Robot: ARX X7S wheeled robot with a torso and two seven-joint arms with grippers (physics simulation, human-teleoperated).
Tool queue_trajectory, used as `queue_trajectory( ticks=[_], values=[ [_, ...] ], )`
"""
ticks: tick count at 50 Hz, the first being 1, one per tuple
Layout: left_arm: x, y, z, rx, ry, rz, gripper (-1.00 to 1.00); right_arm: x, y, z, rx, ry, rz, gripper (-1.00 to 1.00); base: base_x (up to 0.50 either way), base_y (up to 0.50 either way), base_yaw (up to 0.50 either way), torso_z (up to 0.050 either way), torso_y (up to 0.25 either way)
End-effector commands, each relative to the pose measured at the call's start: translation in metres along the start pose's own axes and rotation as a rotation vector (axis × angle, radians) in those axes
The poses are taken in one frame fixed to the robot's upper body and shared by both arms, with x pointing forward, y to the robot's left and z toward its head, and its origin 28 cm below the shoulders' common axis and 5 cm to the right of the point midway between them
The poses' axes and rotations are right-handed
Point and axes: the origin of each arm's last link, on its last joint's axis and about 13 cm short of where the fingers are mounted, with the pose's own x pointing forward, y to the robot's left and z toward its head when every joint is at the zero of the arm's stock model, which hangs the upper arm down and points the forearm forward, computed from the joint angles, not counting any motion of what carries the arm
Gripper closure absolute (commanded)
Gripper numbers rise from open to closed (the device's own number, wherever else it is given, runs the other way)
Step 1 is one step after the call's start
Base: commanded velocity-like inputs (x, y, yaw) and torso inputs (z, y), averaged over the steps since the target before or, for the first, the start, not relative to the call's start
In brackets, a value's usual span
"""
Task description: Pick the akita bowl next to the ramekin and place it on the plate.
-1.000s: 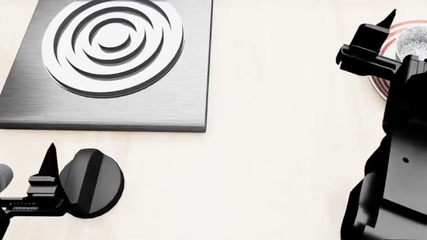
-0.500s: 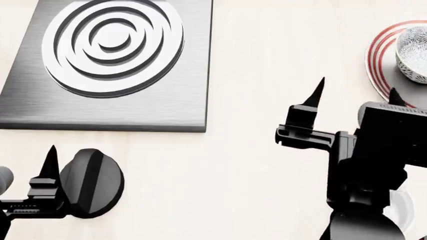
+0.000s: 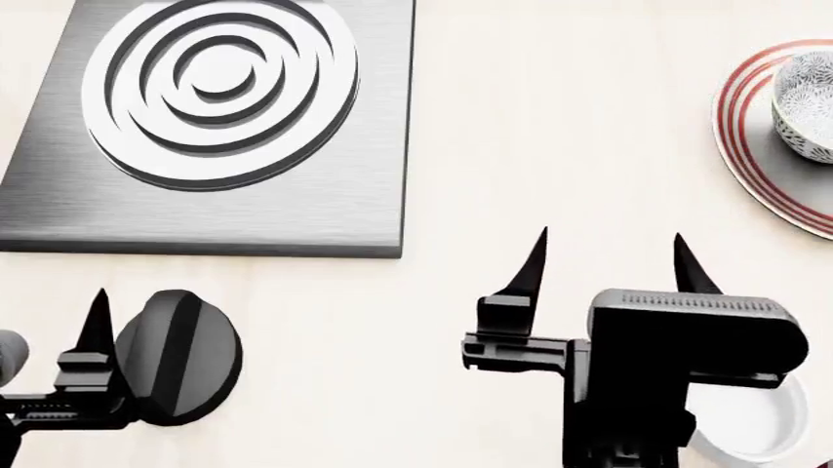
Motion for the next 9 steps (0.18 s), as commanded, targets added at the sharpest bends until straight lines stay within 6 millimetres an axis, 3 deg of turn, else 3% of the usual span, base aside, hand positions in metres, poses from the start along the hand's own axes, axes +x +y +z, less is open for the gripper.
queue_trajectory(
  ticks=[1, 9],
  values=[
    [0.0007, 0.0002, -0.0015, -0.026, -0.001, -0.017, -1.00, -0.0083, 0.0022, -0.0038, -0.007, -0.011, 0.011, -1.00, 0.00, 0.00, 0.00, 0.000, 0.000],
    [0.0000, -0.0009, 0.0001, -0.031, -0.008, -0.018, -1.00, -0.0107, 0.0034, -0.0038, -0.029, -0.024, 0.012, -1.00, 0.00, 0.00, 0.00, 0.000, 0.000]
  ],
)
